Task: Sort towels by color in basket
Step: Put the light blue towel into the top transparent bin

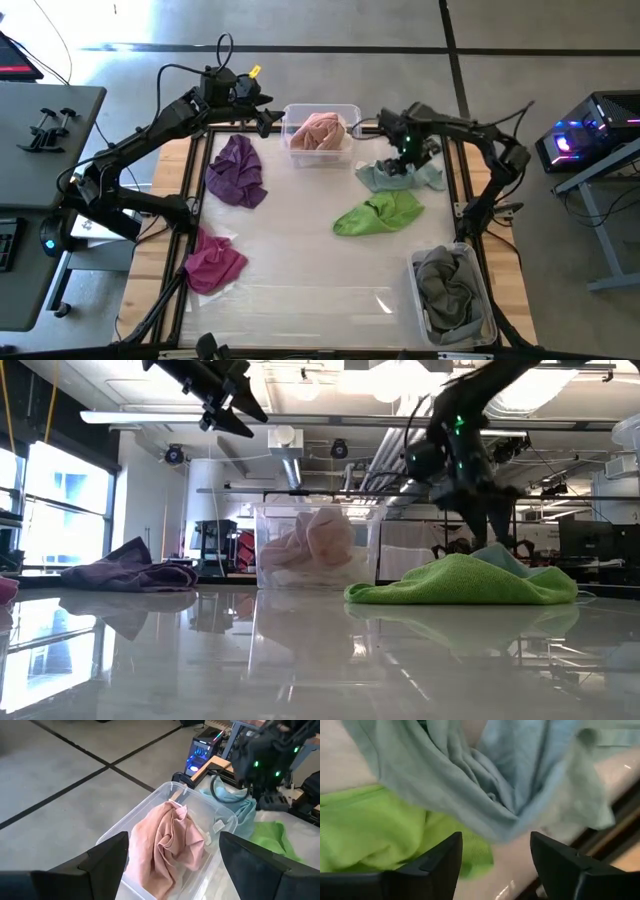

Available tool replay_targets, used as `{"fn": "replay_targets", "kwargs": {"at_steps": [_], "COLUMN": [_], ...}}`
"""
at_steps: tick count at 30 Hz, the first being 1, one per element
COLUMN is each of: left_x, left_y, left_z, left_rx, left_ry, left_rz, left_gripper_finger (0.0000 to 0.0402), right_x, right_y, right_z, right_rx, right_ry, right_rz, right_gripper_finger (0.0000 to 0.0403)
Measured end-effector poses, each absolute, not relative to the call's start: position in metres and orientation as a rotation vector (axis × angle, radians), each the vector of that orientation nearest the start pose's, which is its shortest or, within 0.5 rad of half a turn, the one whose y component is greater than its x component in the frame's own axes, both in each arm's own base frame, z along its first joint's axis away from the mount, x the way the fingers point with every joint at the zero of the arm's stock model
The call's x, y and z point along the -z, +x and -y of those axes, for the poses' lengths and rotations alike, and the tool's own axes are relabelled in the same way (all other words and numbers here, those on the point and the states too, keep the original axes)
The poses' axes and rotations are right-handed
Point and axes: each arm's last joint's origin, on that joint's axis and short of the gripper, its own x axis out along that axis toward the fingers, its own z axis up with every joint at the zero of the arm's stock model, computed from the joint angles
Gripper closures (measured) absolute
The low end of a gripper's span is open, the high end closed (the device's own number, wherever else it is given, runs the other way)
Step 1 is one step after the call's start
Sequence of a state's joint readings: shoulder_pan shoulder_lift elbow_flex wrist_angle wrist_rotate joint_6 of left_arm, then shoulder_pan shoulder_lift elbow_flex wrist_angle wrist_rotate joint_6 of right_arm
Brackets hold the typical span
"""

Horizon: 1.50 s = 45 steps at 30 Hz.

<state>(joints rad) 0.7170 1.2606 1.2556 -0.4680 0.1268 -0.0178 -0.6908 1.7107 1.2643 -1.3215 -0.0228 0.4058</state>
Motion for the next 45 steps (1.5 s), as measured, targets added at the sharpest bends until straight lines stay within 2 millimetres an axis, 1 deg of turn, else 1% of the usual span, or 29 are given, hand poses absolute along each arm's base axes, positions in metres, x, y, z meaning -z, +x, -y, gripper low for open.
{"fn": "replay_targets", "kwargs": {"at_steps": [2, 5, 8, 11, 15, 16, 17, 18, 20, 21, 23, 24, 26, 29, 31, 33, 36, 39, 42, 45], "left_x": [-0.37, -0.37, -0.371, -0.373, -0.376, -0.377, -0.377, -0.376, -0.376, -0.376, -0.376, -0.376, -0.376, -0.377, -0.378, -0.382, -0.388, -0.394, -0.397, -0.396], "left_y": [0.206, 0.206, 0.207, 0.207, 0.209, 0.209, 0.209, 0.209, 0.21, 0.21, 0.212, 0.214, 0.216, 0.221, 0.224, 0.227, 0.23, 0.232, 0.233, 0.233], "left_z": [-0.175, -0.175, -0.175, -0.176, -0.177, -0.177, -0.177, -0.177, -0.176, -0.175, -0.172, -0.171, -0.167, -0.162, -0.159, -0.157, -0.156, -0.155, -0.155, -0.155], "left_rx": [-0.578, -0.577, -0.577, -0.579, -0.58, -0.58, -0.58, -0.58, -0.574, -0.57, -0.557, -0.55, -0.532, -0.496, -0.475, -0.466, -0.463, -0.462, -0.469, -0.47], "left_ry": [-0.193, -0.186, -0.182, -0.172, -0.156, -0.154, -0.153, -0.154, -0.155, -0.154, -0.152, -0.15, -0.134, -0.068, -0.019, 0.026, 0.072, 0.1, 0.087, 0.068], "left_rz": [-0.437, -0.439, -0.431, -0.409, -0.375, -0.369, -0.369, -0.37, -0.376, -0.377, -0.377, -0.378, -0.382, -0.391, -0.381, -0.35, -0.291, -0.234, -0.201, -0.202], "left_gripper_finger": [0.0104, 0.0104, 0.0104, 0.0104, 0.0104, 0.0104, 0.0104, 0.0104, 0.0104, 0.0104, 0.0104, 0.0104, 0.0104, 0.0104, 0.0104, 0.0104, 0.0104, 0.0104, 0.0104, 0.0104], "right_x": [-0.206, -0.193, -0.183, -0.174, -0.163, -0.162, -0.163, -0.166, -0.182, -0.193, -0.222, -0.239, -0.28, -0.344, -0.382, -0.414, -0.446, -0.467, -0.483, -0.49], "right_y": [0.219, 0.219, 0.219, 0.218, 0.214, 0.213, 0.211, 0.21, 0.209, 0.208, 0.205, 0.203, 0.195, 0.181, 0.173, 0.168, 0.167, 0.175, 0.192, 0.218], "right_z": [0.178, 0.174, 0.172, 0.171, 0.171, 0.171, 0.17, 0.17, 0.169, 0.168, 0.165, 0.164, 0.161, 0.155, 0.149, 0.141, 0.132, 0.127, 0.128, 0.135], "right_rx": [0.874, 0.954, 0.968, 0.951, 0.924, 0.924, 0.925, 0.915, 0.924, 0.938, 0.989, 1.026, 1.128, 1.244, 1.247, 1.194, 1.106, 0.988, 0.891, 0.814], "right_ry": [0.889, 0.825, 0.789, 0.772, 0.737, 0.724, 0.715, 0.701, 0.669, 0.652, 0.613, 0.597, 0.55, 0.497, 0.466, 0.406, 0.333, 0.31, 0.263, 0.204], "right_rz": [-1.594, -1.586, -1.57, -1.55, -1.552, -1.564, -1.579, -1.595, -1.59, -1.573, -1.512, -1.474, -1.351, -1.085, -0.899, -0.758, -0.637, -0.52, -0.359, -0.225], "right_gripper_finger": [0.0185, 0.02, 0.0225, 0.0269, 0.0352, 0.0374, 0.0388, 0.0393, 0.0388, 0.0386, 0.0393, 0.0396, 0.0397, 0.0395, 0.0398, 0.0399, 0.0398, 0.04, 0.04, 0.04]}}
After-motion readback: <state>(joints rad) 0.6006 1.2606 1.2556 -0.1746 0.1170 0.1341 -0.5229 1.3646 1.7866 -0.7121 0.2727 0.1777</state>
